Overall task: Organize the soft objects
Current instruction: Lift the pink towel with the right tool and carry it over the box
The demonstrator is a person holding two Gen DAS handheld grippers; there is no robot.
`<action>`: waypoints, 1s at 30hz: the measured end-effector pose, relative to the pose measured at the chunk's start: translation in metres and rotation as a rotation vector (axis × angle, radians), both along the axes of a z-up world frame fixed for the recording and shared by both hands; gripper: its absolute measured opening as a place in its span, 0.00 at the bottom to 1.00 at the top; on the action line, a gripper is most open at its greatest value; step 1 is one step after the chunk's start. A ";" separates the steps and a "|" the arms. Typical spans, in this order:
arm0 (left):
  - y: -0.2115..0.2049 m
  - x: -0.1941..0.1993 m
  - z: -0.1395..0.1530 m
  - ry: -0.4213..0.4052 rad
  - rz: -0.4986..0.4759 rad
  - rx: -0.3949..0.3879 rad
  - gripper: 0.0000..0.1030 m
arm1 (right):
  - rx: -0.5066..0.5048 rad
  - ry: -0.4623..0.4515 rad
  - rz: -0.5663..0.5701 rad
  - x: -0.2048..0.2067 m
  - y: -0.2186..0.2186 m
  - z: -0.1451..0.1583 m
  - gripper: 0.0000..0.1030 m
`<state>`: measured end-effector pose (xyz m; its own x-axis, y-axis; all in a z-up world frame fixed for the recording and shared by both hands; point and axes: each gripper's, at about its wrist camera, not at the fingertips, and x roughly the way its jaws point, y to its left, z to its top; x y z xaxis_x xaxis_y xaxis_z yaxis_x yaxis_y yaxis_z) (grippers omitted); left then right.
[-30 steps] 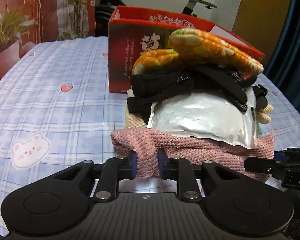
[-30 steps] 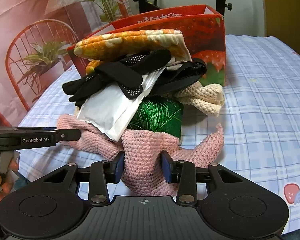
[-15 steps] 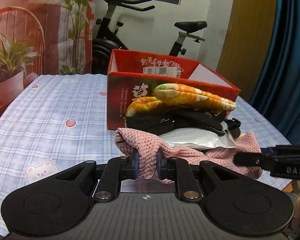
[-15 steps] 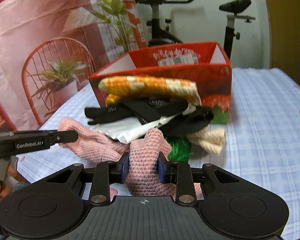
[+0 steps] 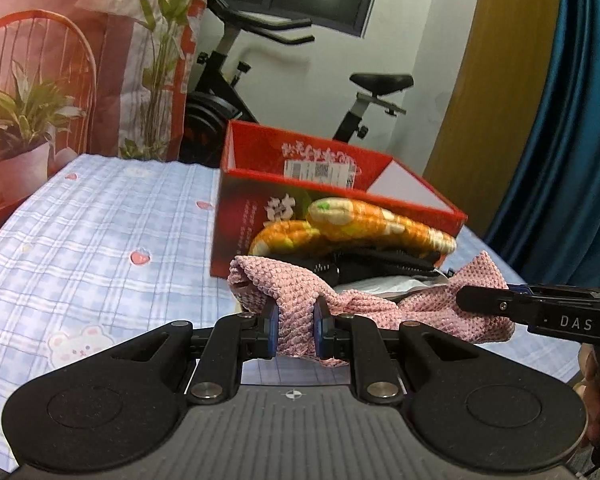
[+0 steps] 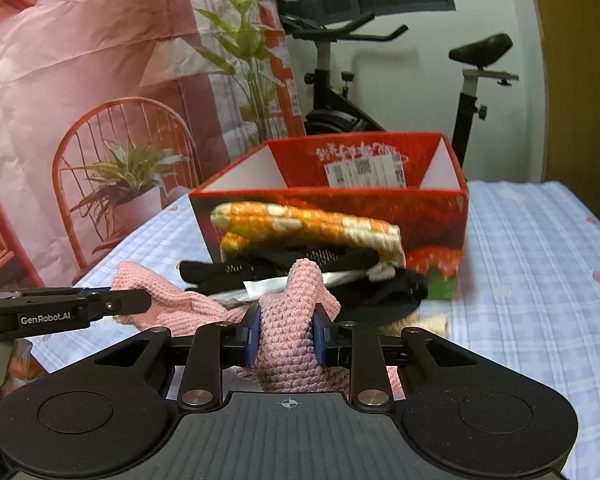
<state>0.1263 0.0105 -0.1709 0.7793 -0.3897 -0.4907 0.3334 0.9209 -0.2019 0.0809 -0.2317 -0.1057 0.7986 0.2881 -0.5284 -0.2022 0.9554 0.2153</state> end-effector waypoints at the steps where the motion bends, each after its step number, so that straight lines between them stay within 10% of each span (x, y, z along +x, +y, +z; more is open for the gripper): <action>1: 0.001 -0.001 0.003 -0.010 0.005 -0.006 0.17 | 0.002 -0.008 0.003 0.001 0.000 0.003 0.23; 18: 0.011 0.012 0.076 -0.239 0.086 -0.038 0.17 | 0.040 -0.158 0.083 0.031 0.010 0.067 0.22; 30: -0.033 0.119 0.093 -0.128 0.001 0.002 0.17 | -0.066 -0.152 0.035 0.141 -0.021 0.083 0.22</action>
<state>0.2457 -0.0225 -0.0777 0.8358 -0.3879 -0.3886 0.3554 0.9216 -0.1557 0.2215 -0.2527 -0.0228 0.8609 0.2864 -0.4206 -0.2616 0.9581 0.1169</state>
